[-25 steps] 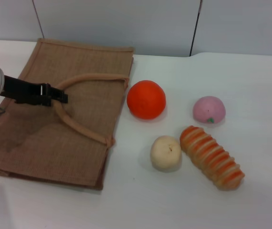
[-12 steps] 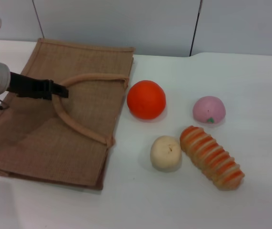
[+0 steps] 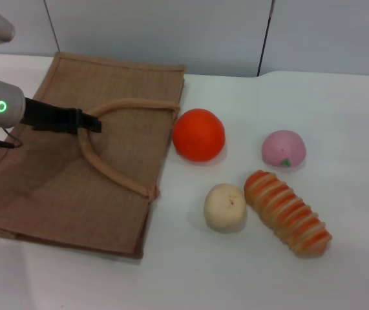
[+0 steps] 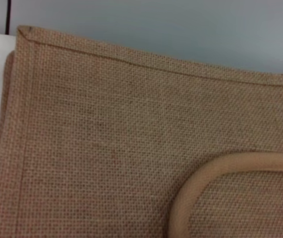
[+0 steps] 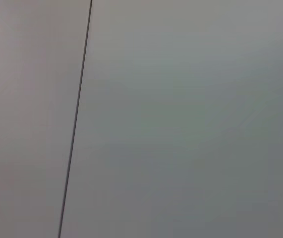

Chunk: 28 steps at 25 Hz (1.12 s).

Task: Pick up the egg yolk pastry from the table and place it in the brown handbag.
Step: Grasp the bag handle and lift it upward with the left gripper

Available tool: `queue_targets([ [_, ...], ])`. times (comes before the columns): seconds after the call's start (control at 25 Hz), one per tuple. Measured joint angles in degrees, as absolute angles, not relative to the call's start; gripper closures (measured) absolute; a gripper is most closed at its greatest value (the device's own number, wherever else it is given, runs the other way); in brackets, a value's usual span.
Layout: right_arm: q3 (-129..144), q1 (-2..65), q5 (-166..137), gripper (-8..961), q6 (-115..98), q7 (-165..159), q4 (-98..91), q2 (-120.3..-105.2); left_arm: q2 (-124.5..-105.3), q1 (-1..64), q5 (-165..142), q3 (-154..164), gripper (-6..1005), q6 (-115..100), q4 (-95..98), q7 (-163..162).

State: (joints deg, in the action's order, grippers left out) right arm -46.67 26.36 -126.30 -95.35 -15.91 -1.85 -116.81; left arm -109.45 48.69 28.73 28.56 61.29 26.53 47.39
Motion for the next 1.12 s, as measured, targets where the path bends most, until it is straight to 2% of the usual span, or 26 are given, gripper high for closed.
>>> queue_targets([
  [0.76,-46.7,26.4,-126.3,65,-95.3,-15.9,-1.8,-116.81,-109.19,49.4,28.7,29.3,508,60.0,24.4,47.1],
  [1.12,-46.7,26.3,-126.3,64,-95.3,-15.9,-1.8,-116.81,-108.97,49.3,28.7,29.3,707,60.3,24.4,46.9],
])
